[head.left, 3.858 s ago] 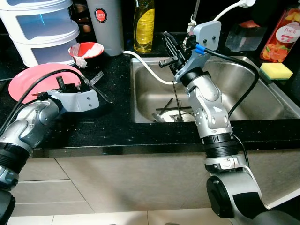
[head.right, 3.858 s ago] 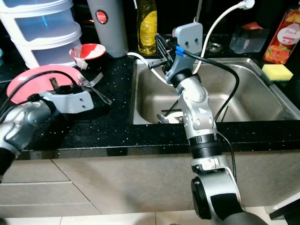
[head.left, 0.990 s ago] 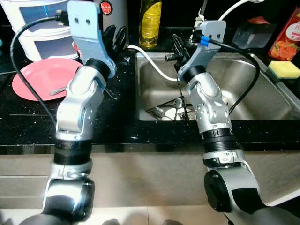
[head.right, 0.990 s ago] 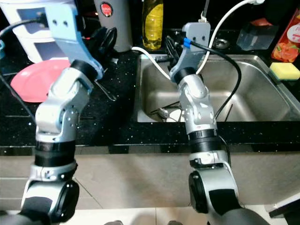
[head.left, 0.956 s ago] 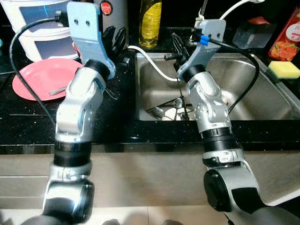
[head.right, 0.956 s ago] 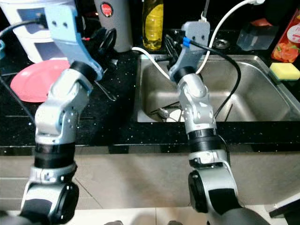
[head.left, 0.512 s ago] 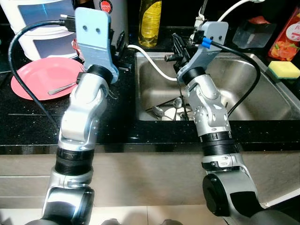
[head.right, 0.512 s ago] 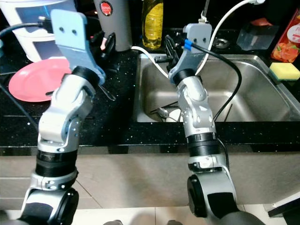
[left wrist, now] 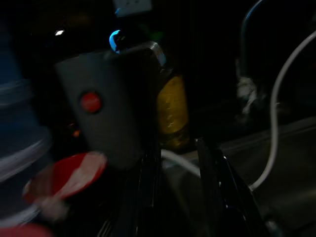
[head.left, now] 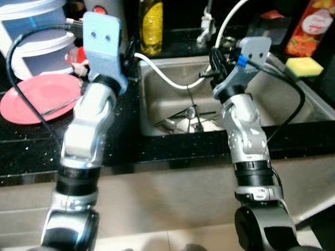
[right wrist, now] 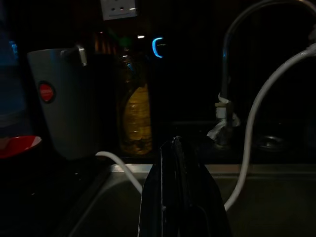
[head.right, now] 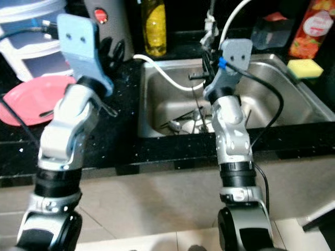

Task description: Kitchen organization

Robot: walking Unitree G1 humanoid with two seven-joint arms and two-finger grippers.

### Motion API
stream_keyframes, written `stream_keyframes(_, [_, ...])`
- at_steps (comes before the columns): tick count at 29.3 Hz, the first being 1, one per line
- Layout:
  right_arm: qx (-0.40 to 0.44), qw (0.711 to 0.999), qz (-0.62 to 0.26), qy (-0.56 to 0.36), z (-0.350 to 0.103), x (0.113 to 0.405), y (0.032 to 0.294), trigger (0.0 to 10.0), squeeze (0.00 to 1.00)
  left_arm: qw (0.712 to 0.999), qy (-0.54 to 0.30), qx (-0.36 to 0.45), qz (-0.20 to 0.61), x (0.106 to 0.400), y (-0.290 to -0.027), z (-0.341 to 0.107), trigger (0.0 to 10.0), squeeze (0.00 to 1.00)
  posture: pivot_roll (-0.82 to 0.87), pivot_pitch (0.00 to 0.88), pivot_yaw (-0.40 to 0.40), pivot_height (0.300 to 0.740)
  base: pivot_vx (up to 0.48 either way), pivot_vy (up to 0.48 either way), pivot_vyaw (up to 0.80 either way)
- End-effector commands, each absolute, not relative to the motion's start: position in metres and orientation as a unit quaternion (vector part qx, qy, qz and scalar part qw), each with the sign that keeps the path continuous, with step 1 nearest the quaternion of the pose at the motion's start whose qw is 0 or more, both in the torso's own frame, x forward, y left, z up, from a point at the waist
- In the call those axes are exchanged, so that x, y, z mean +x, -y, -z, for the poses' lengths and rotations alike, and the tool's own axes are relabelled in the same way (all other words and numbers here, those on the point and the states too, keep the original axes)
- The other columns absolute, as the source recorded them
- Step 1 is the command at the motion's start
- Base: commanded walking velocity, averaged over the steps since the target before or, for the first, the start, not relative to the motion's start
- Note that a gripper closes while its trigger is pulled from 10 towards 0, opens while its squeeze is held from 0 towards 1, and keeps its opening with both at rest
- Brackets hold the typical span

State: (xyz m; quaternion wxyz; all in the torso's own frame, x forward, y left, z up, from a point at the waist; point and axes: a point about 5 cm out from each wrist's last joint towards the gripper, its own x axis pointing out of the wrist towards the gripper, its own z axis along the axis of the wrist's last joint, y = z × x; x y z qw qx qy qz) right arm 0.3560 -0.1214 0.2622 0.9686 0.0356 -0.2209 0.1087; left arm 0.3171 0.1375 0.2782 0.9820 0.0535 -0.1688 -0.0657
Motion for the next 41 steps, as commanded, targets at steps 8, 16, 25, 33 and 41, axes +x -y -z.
stream_keyframes(8, [0.02,0.956,-0.168,0.238,-0.269,0.348,0.089,10.0,0.0,0.985,0.161,0.057,0.007,0.297,-0.169,-0.263,10.0,0.0,0.08,0.0,-0.017,0.74,0.0,0.0,0.0])
stream_keyframes(16, [0.044,0.956,-0.146,0.253,-0.269,0.344,0.106,10.0,0.0,0.977,0.198,0.072,-0.026,0.291,-0.177,-0.278,10.0,0.0,0.08,0.0,0.034,0.74,0.0,0.0,0.0])
stream_keyframes(25, [0.069,0.959,-0.11,0.253,-0.264,0.342,0.105,10.0,0.0,0.983,0.172,0.069,-0.007,0.301,-0.166,-0.264,10.0,0.0,0.07,0.0,0.051,0.74,0.0,0.0,0.0])
stream_keyframes(33, [0.086,0.961,-0.156,0.21,-0.248,0.342,0.075,10.0,0.0,0.988,0.148,0.033,-0.009,0.289,-0.159,-0.239,10.0,0.0,0.08,0.0,-0.018,0.74,0.0,0.0,0.0])
stream_keyframes(41, [0.07,0.96,-0.148,0.226,-0.262,0.356,0.086,10.0,0.0,0.987,0.07,0.1,-0.101,0.305,-0.181,-0.222,10.0,0.0,0.09,0.0,-0.033,0.74,0.0,0.0,0.0])
